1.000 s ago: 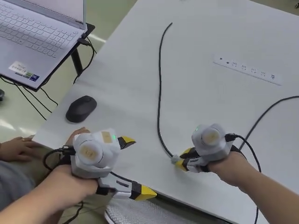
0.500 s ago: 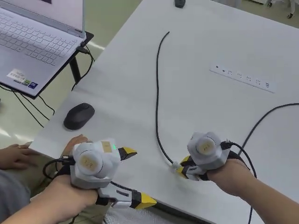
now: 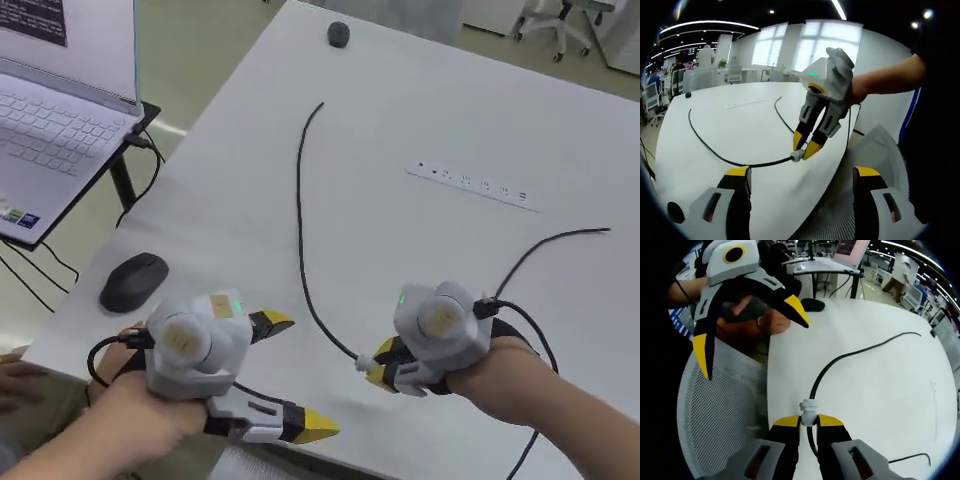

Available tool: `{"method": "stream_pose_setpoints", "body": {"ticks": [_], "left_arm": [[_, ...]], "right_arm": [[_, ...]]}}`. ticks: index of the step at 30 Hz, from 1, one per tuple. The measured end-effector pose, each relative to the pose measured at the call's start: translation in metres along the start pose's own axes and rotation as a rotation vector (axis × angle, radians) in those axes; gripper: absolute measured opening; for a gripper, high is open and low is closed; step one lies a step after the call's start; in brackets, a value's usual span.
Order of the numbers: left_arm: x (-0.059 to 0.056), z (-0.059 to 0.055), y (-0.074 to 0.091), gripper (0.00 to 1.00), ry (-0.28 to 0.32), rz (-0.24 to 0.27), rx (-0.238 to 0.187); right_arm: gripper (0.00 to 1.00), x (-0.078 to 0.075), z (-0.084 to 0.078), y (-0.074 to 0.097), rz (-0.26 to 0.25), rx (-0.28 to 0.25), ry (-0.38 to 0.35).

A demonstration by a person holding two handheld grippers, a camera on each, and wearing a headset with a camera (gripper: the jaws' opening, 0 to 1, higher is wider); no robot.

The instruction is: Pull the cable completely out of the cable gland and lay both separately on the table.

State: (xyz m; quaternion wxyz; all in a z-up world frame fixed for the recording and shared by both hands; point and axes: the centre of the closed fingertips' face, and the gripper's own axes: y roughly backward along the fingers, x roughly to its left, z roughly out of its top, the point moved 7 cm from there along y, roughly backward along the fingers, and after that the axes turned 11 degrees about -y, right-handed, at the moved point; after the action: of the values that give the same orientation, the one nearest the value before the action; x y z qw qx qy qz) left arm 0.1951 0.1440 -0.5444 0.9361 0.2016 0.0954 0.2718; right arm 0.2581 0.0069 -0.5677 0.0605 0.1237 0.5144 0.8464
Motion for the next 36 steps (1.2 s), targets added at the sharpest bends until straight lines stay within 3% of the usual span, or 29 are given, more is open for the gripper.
{"method": "stream_pose_setpoints", "body": {"ticks": [10,16,22,25,27,36], "left_arm": [[0.005,0.024,-0.012,0.82,-0.061,-0.042,-0.026],[0.003,0.028,-0.021,0.78,-0.079,-0.073,-0.030],[-0.003,0.030,-0.033,0.72,-0.115,-0.140,-0.022],[-0.006,0.031,-0.039,0.61,-0.137,-0.175,0.011],[-0.010,0.038,-0.041,0.51,-0.122,-0.211,-0.018],[-0.013,0.040,-0.052,0.48,-0.147,-0.214,-0.019]], "right_arm": [[0.06,0.014,0.002,0.028,0.028,-0.001,0.067],[0.06,0.022,0.003,0.041,0.039,-0.002,0.095],[0.06,0.027,0.004,0.051,0.034,0.011,0.142],[0.06,0.030,0.006,0.056,0.021,0.030,0.176],[0.06,0.032,0.006,0.058,0.014,0.039,0.194],[0.06,0.033,0.004,0.069,0.011,0.045,0.224]]}}
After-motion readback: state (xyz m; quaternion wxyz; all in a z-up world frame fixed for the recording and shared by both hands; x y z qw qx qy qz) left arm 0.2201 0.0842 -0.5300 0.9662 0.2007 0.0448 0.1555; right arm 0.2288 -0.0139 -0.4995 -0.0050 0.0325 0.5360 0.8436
